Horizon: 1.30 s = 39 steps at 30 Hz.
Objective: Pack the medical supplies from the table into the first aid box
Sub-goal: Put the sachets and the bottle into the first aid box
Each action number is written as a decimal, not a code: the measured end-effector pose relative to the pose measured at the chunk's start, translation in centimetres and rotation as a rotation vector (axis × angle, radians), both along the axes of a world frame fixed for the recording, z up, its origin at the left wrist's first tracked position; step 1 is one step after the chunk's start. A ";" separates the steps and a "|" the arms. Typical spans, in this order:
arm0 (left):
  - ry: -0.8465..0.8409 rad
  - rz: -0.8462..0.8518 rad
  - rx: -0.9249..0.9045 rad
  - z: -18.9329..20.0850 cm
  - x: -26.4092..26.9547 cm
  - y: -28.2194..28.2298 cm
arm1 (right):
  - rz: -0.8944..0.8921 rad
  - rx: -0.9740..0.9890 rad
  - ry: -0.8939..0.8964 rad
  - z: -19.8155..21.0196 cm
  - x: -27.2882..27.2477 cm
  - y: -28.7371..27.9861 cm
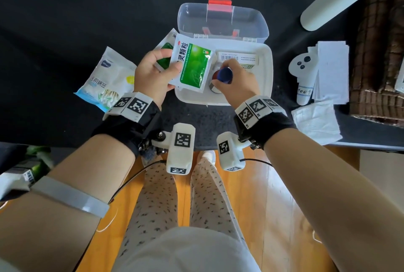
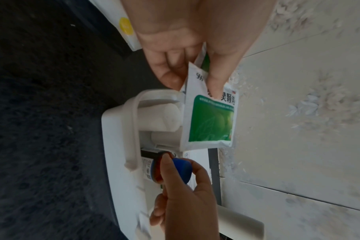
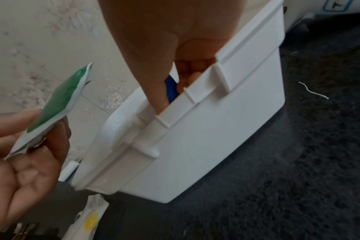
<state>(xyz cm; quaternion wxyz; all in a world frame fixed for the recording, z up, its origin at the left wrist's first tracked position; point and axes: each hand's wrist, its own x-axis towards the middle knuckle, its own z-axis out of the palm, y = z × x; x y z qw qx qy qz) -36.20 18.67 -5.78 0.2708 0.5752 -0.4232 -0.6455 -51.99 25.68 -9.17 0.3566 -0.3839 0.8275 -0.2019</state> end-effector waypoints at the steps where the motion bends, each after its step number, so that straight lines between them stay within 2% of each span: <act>1: 0.008 -0.027 0.000 0.0 -0.9 1.0 | -0.024 -0.006 -0.006 0.3 -0.8 1.0; 5: -0.020 -0.067 -0.028 -0.3 -1.1 1.3 | -0.148 -0.044 -0.157 0.7 -1.4 1.2; 8: -0.026 -0.115 -0.072 -0.5 -1.6 1.6 | -0.300 -0.222 -0.267 2.3 -1.9 1.4; 13: 0.018 -0.166 -0.112 0.4 -3.3 1.9 | -0.152 -0.279 -0.302 4.9 -2.8 1.0; 18: 0.061 -0.166 -0.134 1.1 -4.0 1.7 | -0.278 -0.368 -0.409 6.2 -3.4 1.4; 21: 0.052 -0.179 -0.124 1.6 -4.4 1.7 | -0.213 -0.349 -0.275 6.5 -3.5 1.2; 24: 0.045 -0.113 -0.060 2.4 -5.0 1.9 | -0.141 -0.332 -0.114 6.3 -4.1 1.1; 27: 0.094 -0.027 0.067 3.0 -5.2 1.7 | -0.286 -0.362 -0.214 6.4 -5.0 1.3; 30: 0.211 0.005 0.166 3.3 -5.5 1.5 | -0.414 -0.379 -0.414 6.6 -5.4 1.5; 34: 0.360 -0.062 0.210 3.6 -6.3 1.9 | -0.471 -0.305 -0.548 6.9 -4.8 1.2; 36: 0.335 -0.099 0.184 3.5 -6.7 2.1 | -0.474 -0.257 -0.568 6.8 -4.4 1.1; 39: 0.281 -0.124 0.132 3.2 -6.8 2.3 | -0.387 -0.203 -0.527 6.6 -4.3 1.4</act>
